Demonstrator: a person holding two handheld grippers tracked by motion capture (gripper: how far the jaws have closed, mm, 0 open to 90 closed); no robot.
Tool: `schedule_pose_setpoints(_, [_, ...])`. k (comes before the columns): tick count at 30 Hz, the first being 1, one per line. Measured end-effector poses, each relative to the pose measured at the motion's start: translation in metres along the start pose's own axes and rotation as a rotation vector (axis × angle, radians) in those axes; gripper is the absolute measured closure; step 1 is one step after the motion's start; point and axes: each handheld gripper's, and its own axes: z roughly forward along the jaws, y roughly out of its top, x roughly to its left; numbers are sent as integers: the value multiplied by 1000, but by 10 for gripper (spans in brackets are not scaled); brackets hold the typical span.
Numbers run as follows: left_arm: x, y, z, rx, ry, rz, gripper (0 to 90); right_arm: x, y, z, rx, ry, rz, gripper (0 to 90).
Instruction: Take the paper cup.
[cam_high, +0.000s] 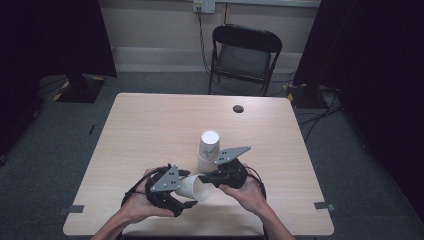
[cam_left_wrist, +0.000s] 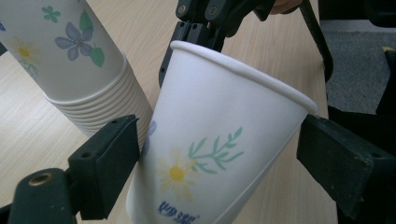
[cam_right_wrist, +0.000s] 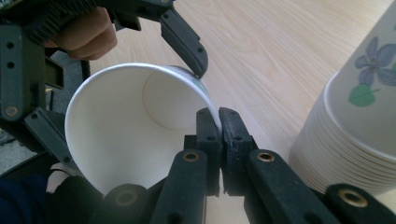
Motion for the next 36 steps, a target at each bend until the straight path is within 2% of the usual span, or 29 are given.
schedule_pose_setpoints(2, [-1, 0, 1, 1, -3, -13, 131, 1, 1, 1, -1, 3, 3, 881])
schedule_pose_setpoints(6, [-1, 0, 4, 2, 20, -14, 138, 2, 3, 2, 0, 1, 13, 881])
schedule_pose_setpoints(9, [-6, 2, 6, 12, 56, -8, 144, 1, 5, 3, -1, 1, 24, 882])
schedule_pose_setpoints(11, [-7, 2, 6, 15, 65, -9, 149, 1, 5, 3, -1, 6, 32, 882])
schedule_pose_setpoints(17, [-7, 1, 8, 18, 77, -10, 151, 2, 6, 5, 5, -1, 54, 882])
schedule_pose_setpoints(25, [-9, 2, 11, 34, 94, 8, 168, 1, 9, 7, 38, -8, 80, 880])
schedule_pose_setpoints(33, [-6, 0, 7, 11, 101, -26, 205, 4, 12, 9, 21, -39, 68, 826])
schedule_pose_setpoints(34, [-5, 0, 6, 0, 105, -43, 205, 5, 12, 8, -2, -40, 60, 790])
schedule_pose_setpoints(36, [-3, 0, 4, -13, 96, -60, 206, 6, 11, 7, -17, -48, 56, 779])
